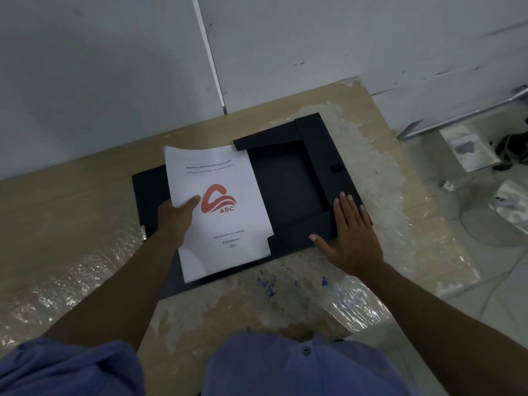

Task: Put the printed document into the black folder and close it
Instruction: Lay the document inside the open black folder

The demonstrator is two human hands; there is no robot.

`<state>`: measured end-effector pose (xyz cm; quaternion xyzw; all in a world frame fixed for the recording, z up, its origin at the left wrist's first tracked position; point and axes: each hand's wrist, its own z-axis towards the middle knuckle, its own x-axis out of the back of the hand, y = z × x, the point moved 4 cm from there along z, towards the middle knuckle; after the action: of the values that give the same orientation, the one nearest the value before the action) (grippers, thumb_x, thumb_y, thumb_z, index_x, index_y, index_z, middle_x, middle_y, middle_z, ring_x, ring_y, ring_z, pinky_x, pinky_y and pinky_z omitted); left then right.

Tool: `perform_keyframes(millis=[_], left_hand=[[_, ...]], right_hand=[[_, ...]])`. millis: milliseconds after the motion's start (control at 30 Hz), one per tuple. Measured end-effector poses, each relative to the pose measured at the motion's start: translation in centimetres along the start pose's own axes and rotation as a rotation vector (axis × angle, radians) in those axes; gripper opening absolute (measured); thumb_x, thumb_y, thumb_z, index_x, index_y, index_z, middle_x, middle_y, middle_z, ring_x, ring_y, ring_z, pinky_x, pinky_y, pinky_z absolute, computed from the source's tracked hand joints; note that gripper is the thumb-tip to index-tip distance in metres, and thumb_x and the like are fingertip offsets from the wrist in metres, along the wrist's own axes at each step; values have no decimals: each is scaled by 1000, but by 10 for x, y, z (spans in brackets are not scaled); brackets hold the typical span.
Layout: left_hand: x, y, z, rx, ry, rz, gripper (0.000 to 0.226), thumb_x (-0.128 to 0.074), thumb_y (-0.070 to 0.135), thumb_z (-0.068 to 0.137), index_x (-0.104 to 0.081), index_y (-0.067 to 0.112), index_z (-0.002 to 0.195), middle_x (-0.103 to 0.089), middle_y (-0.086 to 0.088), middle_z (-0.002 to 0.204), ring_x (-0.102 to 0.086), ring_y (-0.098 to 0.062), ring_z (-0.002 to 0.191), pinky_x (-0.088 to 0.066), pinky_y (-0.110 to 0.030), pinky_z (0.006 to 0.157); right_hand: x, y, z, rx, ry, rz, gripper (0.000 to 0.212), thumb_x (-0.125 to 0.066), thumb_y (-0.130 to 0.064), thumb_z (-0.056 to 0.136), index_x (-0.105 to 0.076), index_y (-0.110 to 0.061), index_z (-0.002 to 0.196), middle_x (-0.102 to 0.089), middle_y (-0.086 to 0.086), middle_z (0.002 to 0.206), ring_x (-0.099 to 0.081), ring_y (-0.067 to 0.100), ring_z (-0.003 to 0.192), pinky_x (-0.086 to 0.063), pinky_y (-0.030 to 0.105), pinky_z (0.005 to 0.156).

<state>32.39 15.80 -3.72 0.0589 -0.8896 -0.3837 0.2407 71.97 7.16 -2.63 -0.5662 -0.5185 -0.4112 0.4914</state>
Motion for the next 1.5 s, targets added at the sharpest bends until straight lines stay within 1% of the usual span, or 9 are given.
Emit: perform_keyframes(millis=[233, 367, 467, 567, 733, 1100, 1233, 1333, 1500], left_hand=[[-48, 5, -27, -11, -92, -36, 21, -77, 33, 89, -68, 21, 104, -67, 7, 88, -67, -14, 85, -49, -25, 59], [-87, 18, -48, -99, -83, -50, 38, -74, 28, 92, -62, 18, 127, -66, 7, 99, -67, -18, 96, -49, -23, 63], [-100, 20, -63, -241, 48, -23, 70, -69, 19, 95, -34, 24, 156, -60, -1, 131, -61, -18, 112, -55, -30, 84], [-105, 9, -75, -325, 132, 58, 80, -62, 8, 98, -17, 20, 163, -52, -10, 150, -54, -25, 135, -49, -43, 109], [-121, -2, -88, -374, 123, 174, 69, -55, 0, 100, -25, 13, 161, -52, -17, 147, -57, -30, 131, -46, -30, 99], [-172, 24, -90, -307, -61, 287, 70, -59, 1, 97, -32, 17, 160, -59, -11, 145, -61, -21, 126, -41, -14, 89], [-155, 23, -82, -414, -51, 418, 62, -70, 28, 94, -48, 24, 151, -62, -8, 134, -60, -24, 124, -53, -41, 101], [-116, 11, -74, -468, 113, 489, 66, -66, 47, 93, -48, 21, 151, -58, -13, 140, -54, -30, 129, -46, -49, 107], [-36, -15, -63, -599, 339, 621, 50, -66, 38, 95, -62, 12, 138, -58, -18, 140, -52, -40, 128, -43, -50, 106]], right_hand=[[-4, 0, -1, 16, 43, -5, 108, -27, -82, 94, -19, 0, 163, -16, 19, 174, -12, 32, 162, -13, 50, 132], [-5, 1, -2, 25, 57, 9, 108, -30, -81, 93, -20, 1, 163, -17, 19, 173, -12, 33, 162, -13, 51, 132], [-6, 1, -1, 21, 61, 29, 108, -31, -81, 93, -20, 1, 163, -16, 19, 173, -12, 32, 162, -12, 50, 133], [-8, 2, -1, 15, 62, 41, 108, -33, -81, 93, -19, 0, 163, -15, 18, 174, -11, 32, 163, -12, 51, 133], [-13, 4, 0, 10, 71, 49, 109, -30, -83, 93, -19, -1, 163, -14, 17, 175, -9, 31, 163, -12, 51, 132], [-19, 5, 0, 9, 129, 45, 108, -32, -84, 93, -21, -1, 163, -17, 18, 174, -12, 31, 163, -13, 50, 132], [-18, 5, 1, 14, 137, 48, 108, -32, -84, 93, -23, -1, 162, -19, 18, 173, -13, 32, 162, -12, 49, 133], [-18, 4, 1, 11, 136, 36, 108, -32, -84, 93, -24, 0, 162, -21, 19, 173, -15, 33, 162, -11, 48, 133], [-19, 5, 1, 15, 145, 37, 108, -32, -83, 93, -23, -1, 162, -20, 19, 173, -14, 33, 162, -10, 48, 133]])
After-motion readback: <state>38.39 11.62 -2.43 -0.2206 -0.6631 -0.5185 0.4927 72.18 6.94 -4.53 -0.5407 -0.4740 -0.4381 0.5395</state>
